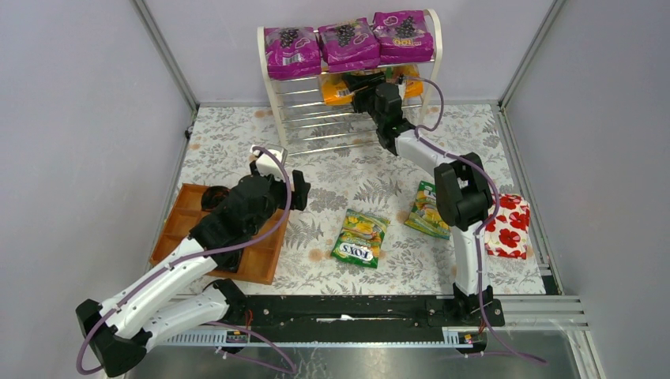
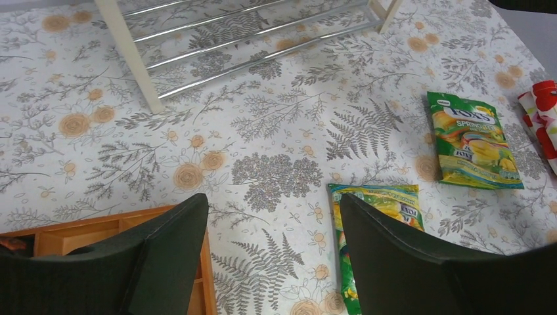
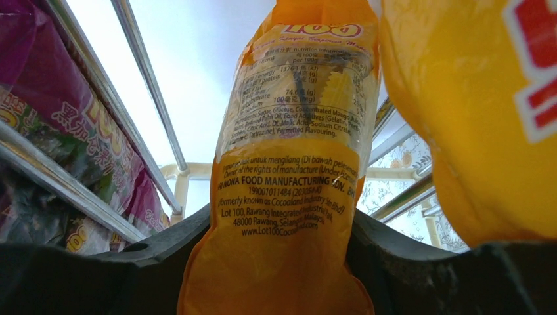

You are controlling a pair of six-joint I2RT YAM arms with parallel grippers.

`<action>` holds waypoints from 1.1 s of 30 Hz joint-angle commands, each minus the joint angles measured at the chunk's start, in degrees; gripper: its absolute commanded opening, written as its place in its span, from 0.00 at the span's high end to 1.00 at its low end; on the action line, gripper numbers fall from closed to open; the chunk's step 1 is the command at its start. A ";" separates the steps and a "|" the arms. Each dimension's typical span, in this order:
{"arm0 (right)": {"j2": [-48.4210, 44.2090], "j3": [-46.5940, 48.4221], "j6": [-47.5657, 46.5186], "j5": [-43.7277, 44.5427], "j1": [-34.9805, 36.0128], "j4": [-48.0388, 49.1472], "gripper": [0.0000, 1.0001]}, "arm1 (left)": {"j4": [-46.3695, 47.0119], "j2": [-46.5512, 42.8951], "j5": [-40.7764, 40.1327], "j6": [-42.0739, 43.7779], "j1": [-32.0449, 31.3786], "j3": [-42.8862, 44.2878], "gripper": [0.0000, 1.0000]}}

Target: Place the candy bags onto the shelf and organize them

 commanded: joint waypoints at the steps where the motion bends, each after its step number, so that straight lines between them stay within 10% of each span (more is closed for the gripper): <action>1: -4.35 0.14 -0.47 3.80 0.40 6.20 0.44 | 1.49 -1.35 -3.09 0.24 -0.20 -0.45 0.22; 33: -18.46 -16.59 -12.45 7.60 2.17 -3.06 0.01 | 2.28 -1.48 -2.11 0.07 -0.14 -1.01 0.20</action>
